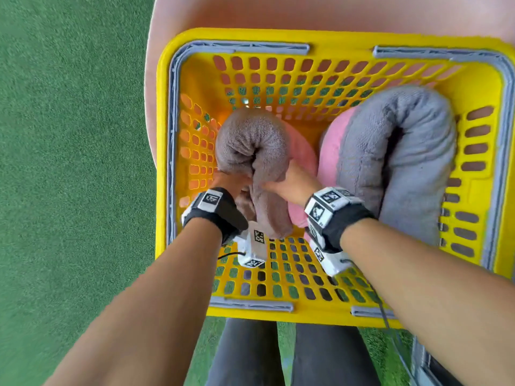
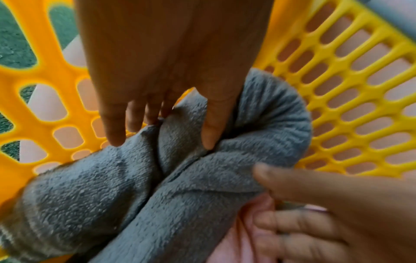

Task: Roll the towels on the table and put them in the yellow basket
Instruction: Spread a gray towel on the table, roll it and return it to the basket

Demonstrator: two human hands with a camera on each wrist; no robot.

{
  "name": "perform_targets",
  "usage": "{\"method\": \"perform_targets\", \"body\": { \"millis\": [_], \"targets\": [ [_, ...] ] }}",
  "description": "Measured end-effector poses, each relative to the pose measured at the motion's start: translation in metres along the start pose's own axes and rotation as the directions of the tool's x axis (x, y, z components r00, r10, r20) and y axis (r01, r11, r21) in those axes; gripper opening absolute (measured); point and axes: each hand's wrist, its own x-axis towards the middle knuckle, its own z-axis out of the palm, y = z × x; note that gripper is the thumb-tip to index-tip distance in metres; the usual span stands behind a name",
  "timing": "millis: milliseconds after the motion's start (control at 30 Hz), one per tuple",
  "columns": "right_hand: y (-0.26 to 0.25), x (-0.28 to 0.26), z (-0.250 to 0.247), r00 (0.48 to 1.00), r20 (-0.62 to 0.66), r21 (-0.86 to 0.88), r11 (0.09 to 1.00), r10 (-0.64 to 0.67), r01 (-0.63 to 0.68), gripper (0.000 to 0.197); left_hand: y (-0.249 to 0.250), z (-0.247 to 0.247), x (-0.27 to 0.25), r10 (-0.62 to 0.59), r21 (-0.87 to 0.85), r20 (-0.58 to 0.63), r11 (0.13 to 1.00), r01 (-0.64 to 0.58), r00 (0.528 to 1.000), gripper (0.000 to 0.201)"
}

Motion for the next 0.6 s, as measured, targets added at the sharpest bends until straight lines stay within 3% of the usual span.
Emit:
{"method": "perform_targets", "body": {
  "millis": [67,100,167,267,333,400,500,533,600],
  "targets": [
    [-0.002,0.022,0.018,0.996,0.020,0.069,0.994,0.087,-0.089,0.130,-0.011,0.012,0.030,0.017,0.073,-0.081,0.997,-0.011,0.997,0.082],
    [0.000,0.032,0.026,0.993,-0.012,0.089,0.989,0.120,-0.118,0.133,-0.017,0.018,0.044,0.018,0.101,-0.126,0.995,-0.005,0.992,0.082],
    [0.005,0.043,0.036,0.981,-0.135,0.169,0.979,0.138,-0.114,0.112,-0.016,0.023,0.039,0.068,0.045,-0.185,0.997,-0.060,0.980,0.067],
    [0.010,0.041,0.034,0.952,-0.285,0.329,0.944,0.112,-0.013,0.075,-0.022,0.023,0.029,0.096,-0.122,-0.225,0.984,-0.126,0.969,0.062],
    [0.006,0.027,0.016,0.933,-0.361,0.361,0.924,0.016,0.123,0.070,-0.024,0.022,0.028,0.080,-0.205,-0.202,0.971,-0.122,0.976,0.060],
    [0.001,0.013,-0.010,0.918,-0.383,0.300,0.925,-0.106,0.232,0.064,-0.022,0.020,0.022,0.023,-0.336,-0.103,0.940,-0.057,0.994,0.050],
    [-0.011,0.019,-0.047,0.914,-0.366,0.114,0.966,-0.176,0.232,0.055,-0.015,0.022,-0.011,0.027,-0.521,0.182,0.850,0.073,0.983,0.032],
    [-0.013,0.027,-0.058,0.921,-0.350,0.068,0.976,-0.169,0.205,0.054,-0.015,0.030,-0.016,0.041,-0.557,0.241,0.824,0.104,0.970,0.031],
    [-0.010,0.051,-0.069,0.956,-0.269,-0.008,0.992,-0.120,0.122,0.055,-0.016,0.050,-0.017,-0.020,-0.590,0.274,0.786,0.184,0.962,0.047]
  ]
}}
